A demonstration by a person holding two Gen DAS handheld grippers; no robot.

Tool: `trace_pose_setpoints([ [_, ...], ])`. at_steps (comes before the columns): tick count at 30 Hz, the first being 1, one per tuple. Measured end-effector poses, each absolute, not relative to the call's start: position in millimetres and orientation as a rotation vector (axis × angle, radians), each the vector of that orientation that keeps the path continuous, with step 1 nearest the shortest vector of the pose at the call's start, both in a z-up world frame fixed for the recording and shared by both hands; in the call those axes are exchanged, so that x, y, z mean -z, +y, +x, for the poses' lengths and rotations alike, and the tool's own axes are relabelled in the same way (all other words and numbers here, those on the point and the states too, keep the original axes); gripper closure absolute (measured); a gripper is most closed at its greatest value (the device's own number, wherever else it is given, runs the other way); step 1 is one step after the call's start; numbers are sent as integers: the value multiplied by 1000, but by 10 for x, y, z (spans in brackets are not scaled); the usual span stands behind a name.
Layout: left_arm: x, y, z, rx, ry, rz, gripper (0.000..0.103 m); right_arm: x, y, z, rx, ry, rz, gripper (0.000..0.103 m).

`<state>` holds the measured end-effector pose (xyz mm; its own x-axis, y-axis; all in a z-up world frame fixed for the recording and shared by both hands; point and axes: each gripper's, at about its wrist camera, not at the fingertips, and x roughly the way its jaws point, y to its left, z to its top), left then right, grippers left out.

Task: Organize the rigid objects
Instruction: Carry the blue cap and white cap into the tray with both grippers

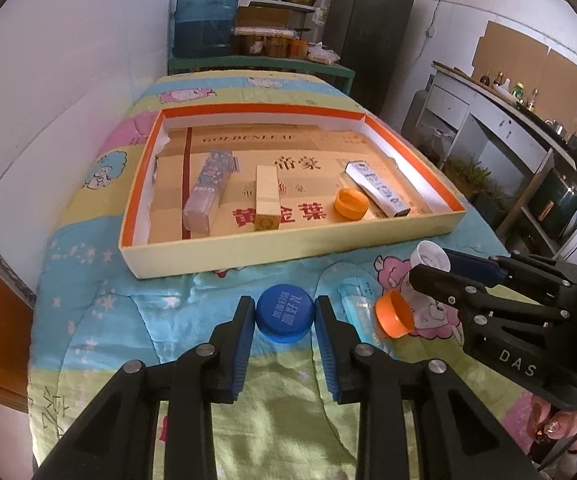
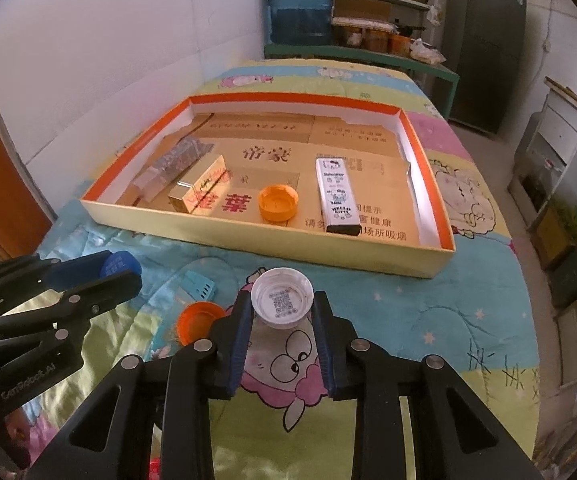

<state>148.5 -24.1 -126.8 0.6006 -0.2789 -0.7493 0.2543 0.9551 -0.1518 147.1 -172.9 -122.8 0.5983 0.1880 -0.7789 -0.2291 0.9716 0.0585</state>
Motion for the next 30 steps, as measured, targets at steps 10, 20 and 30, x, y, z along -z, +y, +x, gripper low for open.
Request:
trace_pose_setpoints([
  [10,1035,-229,1561,309,828,-34,72,1018,-1701,1490,-252,858,-52,73],
  [20,815,-284,1777,313,792,-31,72,824,-1699,1638,-257,820,-50,73],
  [30,673,-421,2128,334,764,-7,72,676,-1812,1918,-248,797,-42,73],
])
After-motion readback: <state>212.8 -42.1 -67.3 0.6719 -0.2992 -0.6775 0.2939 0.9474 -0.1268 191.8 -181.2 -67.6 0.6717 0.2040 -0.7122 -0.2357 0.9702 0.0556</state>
